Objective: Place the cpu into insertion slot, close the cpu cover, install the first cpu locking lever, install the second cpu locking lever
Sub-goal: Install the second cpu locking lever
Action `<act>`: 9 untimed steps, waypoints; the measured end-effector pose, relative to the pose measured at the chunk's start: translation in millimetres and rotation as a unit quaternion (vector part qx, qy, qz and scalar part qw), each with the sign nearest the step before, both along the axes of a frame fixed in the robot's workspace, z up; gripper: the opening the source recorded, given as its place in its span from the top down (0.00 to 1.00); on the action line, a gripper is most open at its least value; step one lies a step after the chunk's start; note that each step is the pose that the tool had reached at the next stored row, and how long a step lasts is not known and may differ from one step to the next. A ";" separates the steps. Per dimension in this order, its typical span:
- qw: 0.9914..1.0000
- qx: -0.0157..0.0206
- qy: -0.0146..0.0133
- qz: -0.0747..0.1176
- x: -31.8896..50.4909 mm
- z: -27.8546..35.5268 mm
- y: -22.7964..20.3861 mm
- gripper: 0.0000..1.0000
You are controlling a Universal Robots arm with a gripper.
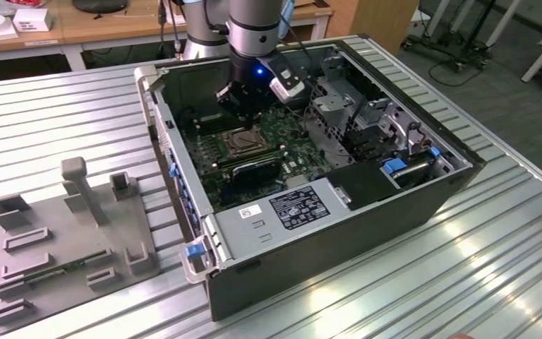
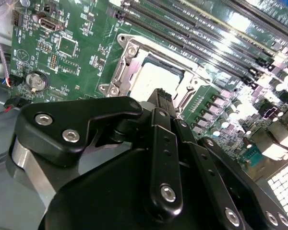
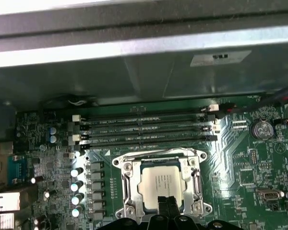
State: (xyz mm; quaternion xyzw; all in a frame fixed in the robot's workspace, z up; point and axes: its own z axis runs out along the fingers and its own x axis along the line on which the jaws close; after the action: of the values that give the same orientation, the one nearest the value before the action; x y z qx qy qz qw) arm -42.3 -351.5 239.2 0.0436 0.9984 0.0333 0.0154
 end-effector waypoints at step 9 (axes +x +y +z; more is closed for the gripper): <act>1.000 0.000 0.000 0.000 0.0 0.0 -14.2 0.89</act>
State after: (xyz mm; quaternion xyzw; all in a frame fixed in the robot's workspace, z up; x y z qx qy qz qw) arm -42.3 -365.7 239.2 0.0436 0.9984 0.0332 0.0154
